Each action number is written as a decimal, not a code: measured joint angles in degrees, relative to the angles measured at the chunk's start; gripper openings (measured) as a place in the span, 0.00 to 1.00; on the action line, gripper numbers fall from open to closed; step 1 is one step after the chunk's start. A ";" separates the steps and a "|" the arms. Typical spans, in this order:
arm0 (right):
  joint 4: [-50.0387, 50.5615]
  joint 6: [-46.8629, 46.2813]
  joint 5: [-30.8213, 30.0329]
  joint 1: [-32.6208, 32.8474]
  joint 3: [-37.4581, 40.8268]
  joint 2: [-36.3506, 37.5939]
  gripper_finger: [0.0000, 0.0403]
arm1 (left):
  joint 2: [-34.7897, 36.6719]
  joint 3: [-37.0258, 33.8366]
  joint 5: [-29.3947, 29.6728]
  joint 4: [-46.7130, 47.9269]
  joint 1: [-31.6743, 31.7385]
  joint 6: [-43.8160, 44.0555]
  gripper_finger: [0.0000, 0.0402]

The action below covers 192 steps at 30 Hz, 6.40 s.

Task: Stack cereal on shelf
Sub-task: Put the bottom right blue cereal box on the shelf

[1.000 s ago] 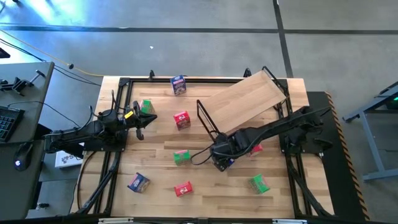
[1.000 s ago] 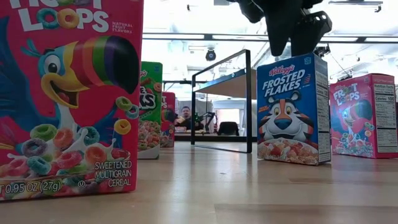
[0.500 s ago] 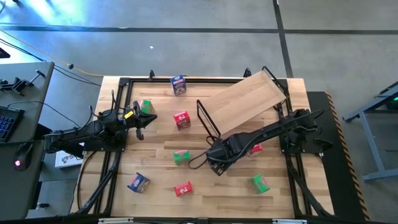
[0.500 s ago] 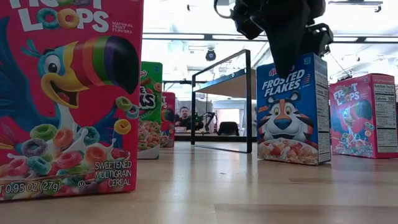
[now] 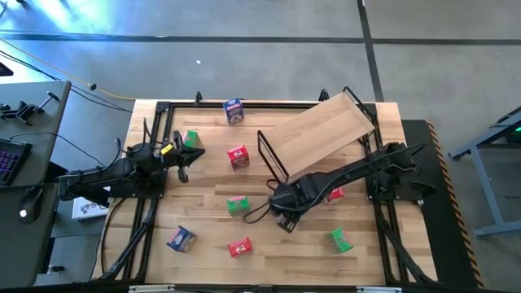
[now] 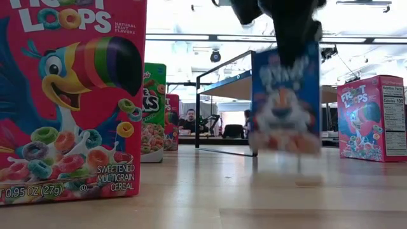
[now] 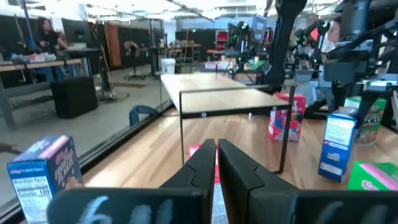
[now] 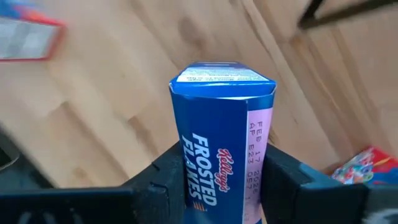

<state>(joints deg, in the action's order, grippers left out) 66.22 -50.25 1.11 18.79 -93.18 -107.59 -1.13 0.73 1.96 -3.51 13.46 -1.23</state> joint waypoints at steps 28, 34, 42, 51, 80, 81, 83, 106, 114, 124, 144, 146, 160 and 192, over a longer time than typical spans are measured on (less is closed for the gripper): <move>23.84 69.78 -4.94 -33.42 -38.22 8.59 0.34 | -2.43 0.02 0.33 0.72 0.00 0.05 0.03; 23.84 76.74 -2.35 -42.44 -38.22 7.13 0.34 | -3.95 0.02 0.44 0.68 0.00 0.31 0.03; 23.76 83.91 -2.11 -49.65 -31.35 6.01 0.34 | -4.76 0.02 0.44 -0.88 0.00 -3.92 0.03; 23.38 86.39 -4.09 -52.67 -21.16 6.19 0.34 | -4.76 0.02 0.20 -0.68 0.00 -4.44 0.03; 23.86 82.24 -15.47 -52.06 -20.73 5.95 0.55 | -4.76 0.00 0.13 -0.56 0.00 -4.41 0.03; 23.86 82.17 -16.48 -52.06 -20.73 5.95 0.55 | -4.76 0.00 0.13 -0.57 0.00 -4.40 0.03; 23.83 81.93 -17.91 -52.06 -20.73 6.11 0.56 | -4.76 0.00 0.13 -0.56 0.00 -4.40 0.03; 19.65 62.79 -21.31 -42.52 -28.55 13.20 0.48 | -4.76 0.00 0.13 -0.70 0.02 -3.76 0.03; 10.85 50.85 -25.11 -39.12 -25.93 6.29 0.14 | -4.76 -0.02 0.15 -1.16 0.01 -3.85 0.03; 14.01 36.71 -33.72 -36.24 -25.91 -3.43 0.03 | -4.76 -0.02 0.20 -1.11 0.02 -4.07 0.03; 23.87 22.21 -41.20 -35.97 -25.93 -6.32 0.00 | -4.76 -0.02 0.39 -1.07 0.01 -3.96 0.03; 23.84 21.97 -40.46 -35.74 -25.93 -6.32 0.00 | -4.76 -0.02 0.39 -1.07 0.01 -3.95 0.03; 23.57 21.67 -43.43 -35.10 -25.93 -6.32 0.00 | -4.76 -0.02 0.22 -1.07 0.01 -3.50 0.03; 23.79 21.74 -42.61 -35.30 -25.93 -7.30 0.00 | -4.76 -0.02 0.18 -0.98 0.00 -2.27 0.03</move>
<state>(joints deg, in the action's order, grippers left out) 90.01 -28.51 -41.50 -16.51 -119.11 -114.89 -5.89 0.71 2.14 -4.49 13.45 -3.50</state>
